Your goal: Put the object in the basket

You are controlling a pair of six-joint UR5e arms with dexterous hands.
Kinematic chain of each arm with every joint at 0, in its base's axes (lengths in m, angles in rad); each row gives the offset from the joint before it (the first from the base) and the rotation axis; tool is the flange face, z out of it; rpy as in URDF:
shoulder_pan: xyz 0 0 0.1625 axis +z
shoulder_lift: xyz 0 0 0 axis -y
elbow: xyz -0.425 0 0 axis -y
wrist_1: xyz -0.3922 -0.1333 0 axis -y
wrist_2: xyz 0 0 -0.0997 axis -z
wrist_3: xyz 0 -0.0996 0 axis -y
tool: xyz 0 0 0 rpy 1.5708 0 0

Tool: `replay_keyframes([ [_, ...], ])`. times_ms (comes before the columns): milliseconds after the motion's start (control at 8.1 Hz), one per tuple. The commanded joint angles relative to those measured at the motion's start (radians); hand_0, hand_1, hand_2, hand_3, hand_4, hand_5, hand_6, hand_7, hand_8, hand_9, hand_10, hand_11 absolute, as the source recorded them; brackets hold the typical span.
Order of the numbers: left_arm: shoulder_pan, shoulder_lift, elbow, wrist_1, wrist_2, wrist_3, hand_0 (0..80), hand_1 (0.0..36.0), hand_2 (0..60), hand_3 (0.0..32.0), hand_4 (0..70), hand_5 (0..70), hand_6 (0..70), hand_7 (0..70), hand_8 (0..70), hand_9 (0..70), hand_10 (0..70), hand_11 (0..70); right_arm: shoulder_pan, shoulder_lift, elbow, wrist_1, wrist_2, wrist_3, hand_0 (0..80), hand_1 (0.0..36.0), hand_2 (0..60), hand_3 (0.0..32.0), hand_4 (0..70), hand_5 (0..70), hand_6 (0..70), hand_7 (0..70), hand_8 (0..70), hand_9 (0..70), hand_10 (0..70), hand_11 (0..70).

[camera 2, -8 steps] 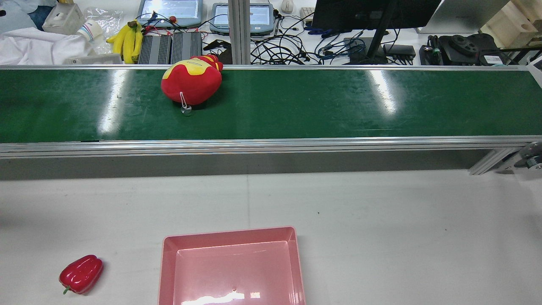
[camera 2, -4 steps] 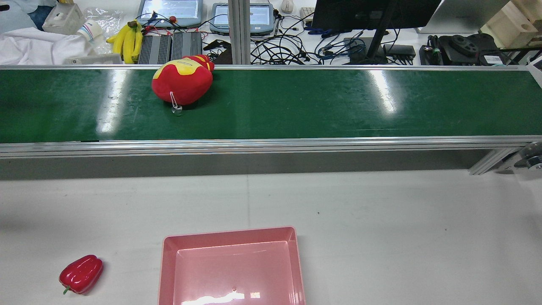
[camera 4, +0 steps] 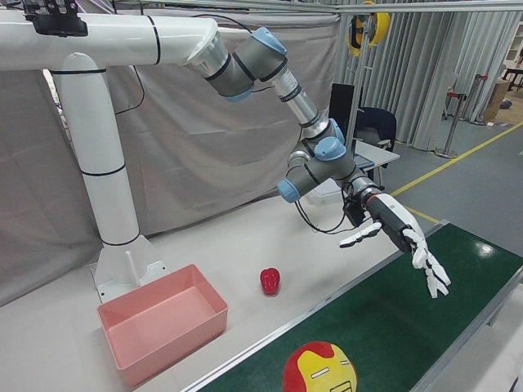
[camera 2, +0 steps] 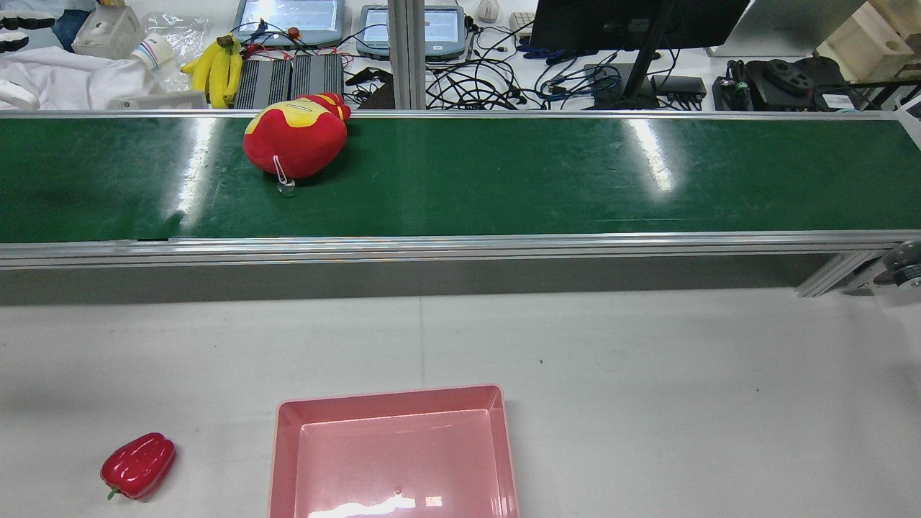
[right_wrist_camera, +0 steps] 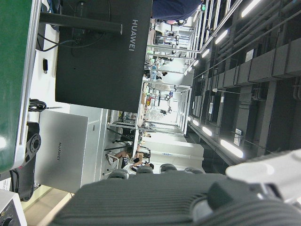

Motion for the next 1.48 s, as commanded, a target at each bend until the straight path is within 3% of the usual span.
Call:
replay_keyframes([
  [0, 0.079, -0.041, 0.000, 0.067, -0.078, 0.095, 56.5, 14.6, 0.0, 29.6, 0.0, 32.2, 2.0, 8.5, 12.2, 13.2, 1.7, 4.6, 0.001, 0.000, 0.001, 0.000, 0.000, 0.000, 0.0, 0.0, 0.0, 0.0, 0.0, 0.0, 0.0, 0.0, 0.0, 0.0, 0.0, 0.0],
  [123, 0.097, -0.044, 0.003, 0.071, -0.085, 0.096, 56.3, 14.5, 0.0, 30.2, 0.0, 32.2, 1.9, 8.4, 12.0, 12.7, 1.3, 4.0, -0.001, 0.000, 0.000, 0.000, 0.000, 0.000, 0.0, 0.0, 0.0, 0.0, 0.0, 0.0, 0.0, 0.0, 0.0, 0.0, 0.0, 0.0],
  [370, 0.117, -0.088, 0.006, 0.090, -0.109, 0.145, 56.9, 15.0, 0.0, 28.2, 0.0, 33.3, 2.3, 8.7, 12.0, 13.2, 1.9, 4.9, -0.001, 0.000, 0.000, 0.000, 0.000, 0.000, 0.0, 0.0, 0.0, 0.0, 0.0, 0.0, 0.0, 0.0, 0.0, 0.0, 0.0, 0.0],
  [617, 0.160, -0.094, 0.054, 0.069, -0.164, 0.145, 56.0, 14.7, 0.0, 25.4, 0.0, 33.9, 2.9, 8.7, 12.7, 13.9, 2.7, 6.0, -0.001, 0.000, 0.000, 0.000, 0.000, 0.000, 0.0, 0.0, 0.0, 0.0, 0.0, 0.0, 0.0, 0.0, 0.0, 0.0, 0.0, 0.0],
  [864, 0.180, -0.116, 0.153, 0.010, -0.164, 0.145, 54.5, 13.2, 0.0, 27.2, 0.0, 33.1, 2.7, 8.6, 13.2, 14.0, 2.8, 6.0, -0.001, 0.000, 0.000, 0.000, 0.000, 0.000, 0.0, 0.0, 0.0, 0.0, 0.0, 0.0, 0.0, 0.0, 0.0, 0.0, 0.0, 0.0],
  [1358, 0.202, -0.122, 0.200, -0.022, -0.167, 0.147, 55.2, 13.7, 0.0, 25.4, 0.0, 33.5, 3.2, 8.7, 13.2, 14.1, 3.0, 6.4, -0.001, 0.000, 0.000, 0.000, 0.000, 0.000, 0.0, 0.0, 0.0, 0.0, 0.0, 0.0, 0.0, 0.0, 0.0, 0.0, 0.0, 0.0],
])
